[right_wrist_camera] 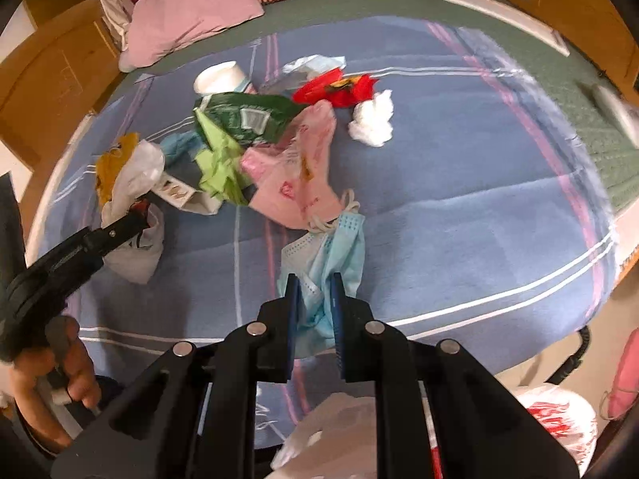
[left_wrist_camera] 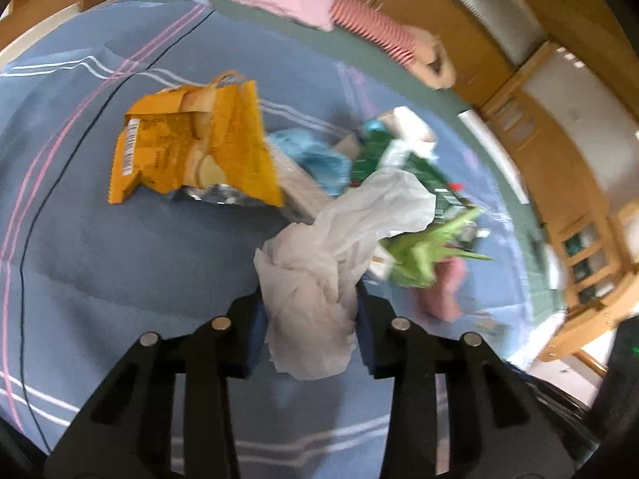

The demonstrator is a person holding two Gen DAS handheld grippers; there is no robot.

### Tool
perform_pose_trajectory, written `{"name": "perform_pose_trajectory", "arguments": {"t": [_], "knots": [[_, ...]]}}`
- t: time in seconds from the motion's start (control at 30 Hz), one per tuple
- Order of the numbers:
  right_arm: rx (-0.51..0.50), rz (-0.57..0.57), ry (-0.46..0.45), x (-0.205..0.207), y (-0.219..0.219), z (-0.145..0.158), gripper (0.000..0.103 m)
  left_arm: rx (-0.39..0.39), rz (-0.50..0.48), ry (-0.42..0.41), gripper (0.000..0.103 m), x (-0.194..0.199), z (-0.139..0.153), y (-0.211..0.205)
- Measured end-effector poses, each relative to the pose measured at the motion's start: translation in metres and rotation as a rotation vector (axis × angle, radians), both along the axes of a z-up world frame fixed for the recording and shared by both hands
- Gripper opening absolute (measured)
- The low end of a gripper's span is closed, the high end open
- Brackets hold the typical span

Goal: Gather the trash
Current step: 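Grasp the white tissue with the left tool while the right tool grasps the blue mask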

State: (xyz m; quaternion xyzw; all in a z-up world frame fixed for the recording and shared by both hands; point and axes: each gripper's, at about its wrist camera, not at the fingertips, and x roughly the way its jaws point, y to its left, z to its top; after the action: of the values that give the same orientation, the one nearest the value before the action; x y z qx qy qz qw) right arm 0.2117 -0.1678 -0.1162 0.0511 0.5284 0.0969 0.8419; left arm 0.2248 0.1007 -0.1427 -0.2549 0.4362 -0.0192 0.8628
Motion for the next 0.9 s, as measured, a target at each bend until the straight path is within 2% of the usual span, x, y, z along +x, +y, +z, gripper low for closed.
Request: {"name": "perform_pose_trajectory", "arguments": {"t": [0.1,0.23,0.27,0.33,0.47,0.53,0.63,0.67,0.8,0.87,0.9], "knots": [[-0.034,-0.022,0.016,0.002,0.0,-0.007,0.023,0.023,-0.005,-0.004,0.039,-0.004,0.001,-0.003],[-0.083,-0.058,0.02,0.007,-0.002,-0.015,0.052,0.019,-0.002,0.04,0.039,-0.007,-0.007,0.0],[-0.112,-0.069,0.013,0.009,-0.002,-0.017,0.056,0.032,-0.003,0.043,0.039,-0.006,-0.008,-0.002],[-0.172,-0.078,0.014,0.015,0.001,-0.022,0.058,0.081,-0.008,0.05,0.039,-0.01,-0.008,-0.005],[-0.193,-0.071,0.053,0.024,0.006,-0.033,0.058,0.174,-0.015,0.056,0.046,-0.011,-0.009,-0.014],[-0.204,-0.06,0.051,0.024,0.011,-0.035,0.058,0.212,-0.012,0.059,0.063,-0.011,-0.008,-0.017],[-0.185,-0.028,0.049,0.02,0.018,-0.038,0.034,0.265,-0.011,0.06,0.08,-0.012,-0.005,-0.02],[-0.175,-0.025,0.051,0.019,0.019,-0.038,0.031,0.275,-0.016,0.062,0.081,-0.011,-0.006,-0.022],[-0.148,-0.037,0.048,0.012,0.016,-0.035,0.03,0.289,-0.042,0.104,0.081,-0.005,-0.016,-0.024],[-0.135,-0.042,0.046,0.008,0.013,-0.033,0.03,0.261,-0.054,0.127,0.073,-0.002,-0.022,-0.022],[-0.134,-0.043,0.047,0.008,0.012,-0.033,0.03,0.26,-0.058,0.144,0.062,-0.001,-0.026,-0.022]]}}
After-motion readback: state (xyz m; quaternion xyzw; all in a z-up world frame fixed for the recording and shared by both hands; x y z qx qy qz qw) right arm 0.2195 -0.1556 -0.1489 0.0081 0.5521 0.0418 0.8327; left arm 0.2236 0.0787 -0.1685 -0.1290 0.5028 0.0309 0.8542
